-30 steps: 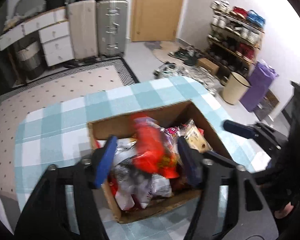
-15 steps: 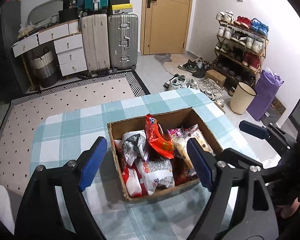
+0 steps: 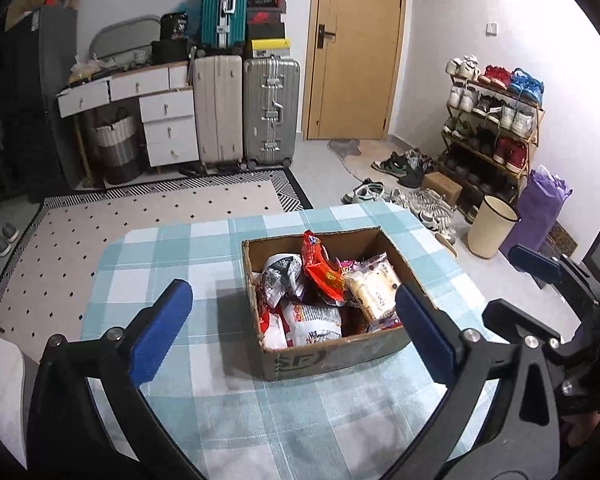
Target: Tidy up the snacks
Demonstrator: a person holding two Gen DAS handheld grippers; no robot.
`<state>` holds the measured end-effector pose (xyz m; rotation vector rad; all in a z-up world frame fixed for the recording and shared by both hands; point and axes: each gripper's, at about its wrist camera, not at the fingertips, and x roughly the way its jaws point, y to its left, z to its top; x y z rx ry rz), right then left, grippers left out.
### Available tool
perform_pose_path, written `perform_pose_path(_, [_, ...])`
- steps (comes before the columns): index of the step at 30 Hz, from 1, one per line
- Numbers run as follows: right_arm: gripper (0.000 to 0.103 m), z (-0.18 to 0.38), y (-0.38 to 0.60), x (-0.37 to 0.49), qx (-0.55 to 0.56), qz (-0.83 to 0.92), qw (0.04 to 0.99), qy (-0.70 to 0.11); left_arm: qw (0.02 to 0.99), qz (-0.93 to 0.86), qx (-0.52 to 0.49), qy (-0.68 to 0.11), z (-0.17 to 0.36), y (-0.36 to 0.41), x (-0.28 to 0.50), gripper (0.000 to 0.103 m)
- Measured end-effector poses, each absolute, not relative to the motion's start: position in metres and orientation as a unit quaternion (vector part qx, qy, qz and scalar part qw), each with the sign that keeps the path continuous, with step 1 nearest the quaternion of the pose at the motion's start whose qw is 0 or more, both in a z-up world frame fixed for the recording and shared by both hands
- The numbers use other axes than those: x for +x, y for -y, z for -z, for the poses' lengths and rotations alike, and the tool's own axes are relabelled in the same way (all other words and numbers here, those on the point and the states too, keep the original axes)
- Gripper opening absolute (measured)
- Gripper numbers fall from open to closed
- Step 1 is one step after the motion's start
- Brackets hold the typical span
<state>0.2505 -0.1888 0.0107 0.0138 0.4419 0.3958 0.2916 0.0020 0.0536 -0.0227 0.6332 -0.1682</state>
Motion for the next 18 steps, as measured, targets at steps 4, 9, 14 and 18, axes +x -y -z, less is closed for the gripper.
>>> perform_pose_path(4, [0.093, -0.019, 0.189, 0.225, 0.006, -0.198, 0.959, -0.202, 0.950, 0.074, -0.017, -0.303, -0.057, -0.009, 0.264, 0.102])
perform_pose_path(9, [0.096, -0.020, 0.188, 0.196, 0.004, -0.191, 0.963, -0.190, 0.956, 0.049, -0.024, -0.287, -0.058, -0.023, 0.232, 0.102])
perform_pose_path(14, [0.099, -0.022, 0.186, 0.172, 0.003, -0.184, 0.966, -0.183, 0.962, 0.030, -0.029, -0.269, -0.058, -0.038, 0.198, 0.102])
perform_pose_path(18, [0.101, -0.021, 0.187, 0.154, 0.002, -0.178, 0.968, -0.179, 0.962, 0.028, -0.039, -0.270, -0.054, -0.049, 0.174, 0.102])
